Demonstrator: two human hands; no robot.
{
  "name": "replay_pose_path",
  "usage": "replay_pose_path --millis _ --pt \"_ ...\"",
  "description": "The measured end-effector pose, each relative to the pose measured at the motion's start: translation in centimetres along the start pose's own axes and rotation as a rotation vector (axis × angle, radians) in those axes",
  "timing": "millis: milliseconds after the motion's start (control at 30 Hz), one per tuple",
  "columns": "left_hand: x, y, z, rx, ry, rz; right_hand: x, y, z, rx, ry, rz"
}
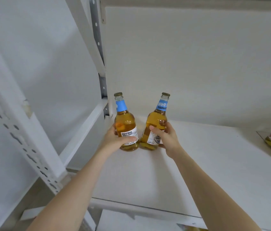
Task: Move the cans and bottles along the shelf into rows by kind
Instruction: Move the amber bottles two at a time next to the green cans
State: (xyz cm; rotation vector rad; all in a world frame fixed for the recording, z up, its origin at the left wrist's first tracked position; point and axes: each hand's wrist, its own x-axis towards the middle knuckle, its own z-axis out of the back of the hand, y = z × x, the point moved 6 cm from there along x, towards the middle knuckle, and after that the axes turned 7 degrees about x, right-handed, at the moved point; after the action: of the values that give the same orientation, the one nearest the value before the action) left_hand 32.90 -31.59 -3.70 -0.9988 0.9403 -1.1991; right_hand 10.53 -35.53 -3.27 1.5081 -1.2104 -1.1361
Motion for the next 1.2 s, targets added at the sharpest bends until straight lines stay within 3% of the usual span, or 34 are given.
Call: replay_pose_path --millis 167,400,1200 --pt "-5.1 -0.1 -1.0 -0.157 -0.019 0.127 -4.6 0.0 1.7 0.079 -0.05 -0.135" --pt "-11.6 -0.9 -1.5 -0.198 -0.005 0.232 -10.3 1.1 3.4 0.144 -0.074 -0.235" --pt "-28.1 -5.6 -4.9 -0.017 0.084 0.12 -30.4 3.8 8.6 0.078 -0.171 -0.125"
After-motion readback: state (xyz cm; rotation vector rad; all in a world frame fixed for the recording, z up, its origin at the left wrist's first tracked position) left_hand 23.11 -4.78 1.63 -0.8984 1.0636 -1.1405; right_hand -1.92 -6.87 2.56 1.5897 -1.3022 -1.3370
